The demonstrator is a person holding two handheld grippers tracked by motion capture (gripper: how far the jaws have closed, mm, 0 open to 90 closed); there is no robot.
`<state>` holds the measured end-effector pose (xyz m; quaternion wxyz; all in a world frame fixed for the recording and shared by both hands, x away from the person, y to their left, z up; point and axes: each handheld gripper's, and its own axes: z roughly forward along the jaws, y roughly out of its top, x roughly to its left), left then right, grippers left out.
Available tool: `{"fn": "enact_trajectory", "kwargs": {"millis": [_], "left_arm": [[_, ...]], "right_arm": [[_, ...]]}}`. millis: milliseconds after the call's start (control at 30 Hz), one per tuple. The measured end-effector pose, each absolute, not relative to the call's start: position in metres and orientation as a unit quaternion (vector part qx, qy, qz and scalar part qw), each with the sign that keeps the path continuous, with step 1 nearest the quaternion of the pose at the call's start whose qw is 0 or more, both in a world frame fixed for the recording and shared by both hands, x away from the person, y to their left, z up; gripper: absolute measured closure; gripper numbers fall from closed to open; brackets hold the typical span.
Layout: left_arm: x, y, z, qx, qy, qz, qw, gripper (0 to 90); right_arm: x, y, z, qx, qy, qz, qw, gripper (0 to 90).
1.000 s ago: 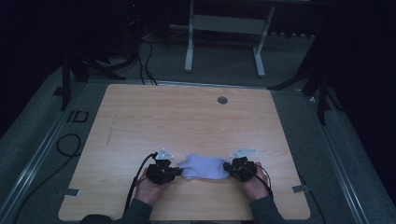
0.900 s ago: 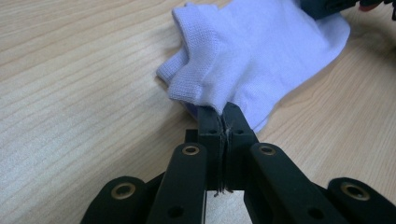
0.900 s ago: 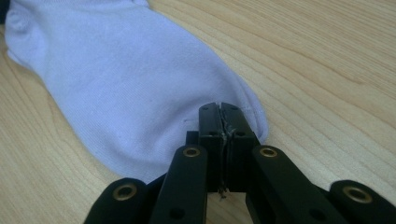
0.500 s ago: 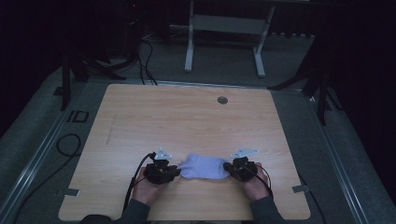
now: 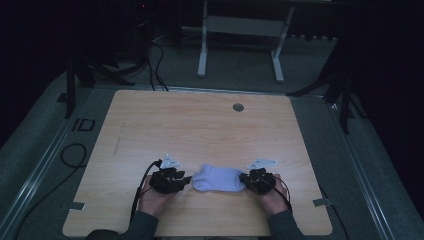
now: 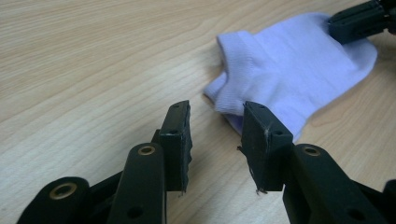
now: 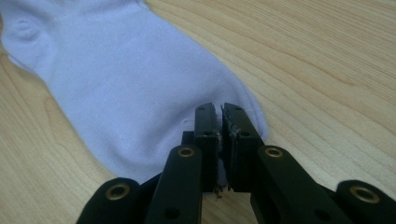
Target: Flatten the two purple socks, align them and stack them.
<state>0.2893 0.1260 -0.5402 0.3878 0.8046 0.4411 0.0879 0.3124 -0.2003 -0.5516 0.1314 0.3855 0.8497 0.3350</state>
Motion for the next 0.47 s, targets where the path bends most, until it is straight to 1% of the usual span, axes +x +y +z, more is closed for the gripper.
{"fn": "enact_trajectory", "kwargs": {"millis": [167, 300, 333, 467], "left_arm": [[0.292, 0.133, -0.538, 0.796, 0.449, 0.097, 0.393, 62.1], [0.293, 0.135, -0.538, 0.793, 0.452, 0.108, 0.395, 60.9], [0.296, 0.139, -0.537, 0.789, 0.453, 0.124, 0.396, 60.9], [0.302, 0.145, -0.539, 0.780, 0.467, 0.145, 0.390, 60.9]], "right_arm": [[0.310, -0.202, -0.545, 0.384, 0.841, 0.360, 0.126, 83.9], [0.309, -0.204, -0.537, 0.382, 0.833, 0.377, 0.133, 84.0], [0.309, -0.204, -0.537, 0.382, 0.833, 0.377, 0.133, 84.0], [0.311, -0.212, -0.533, 0.392, 0.825, 0.381, 0.146, 84.3]]}}
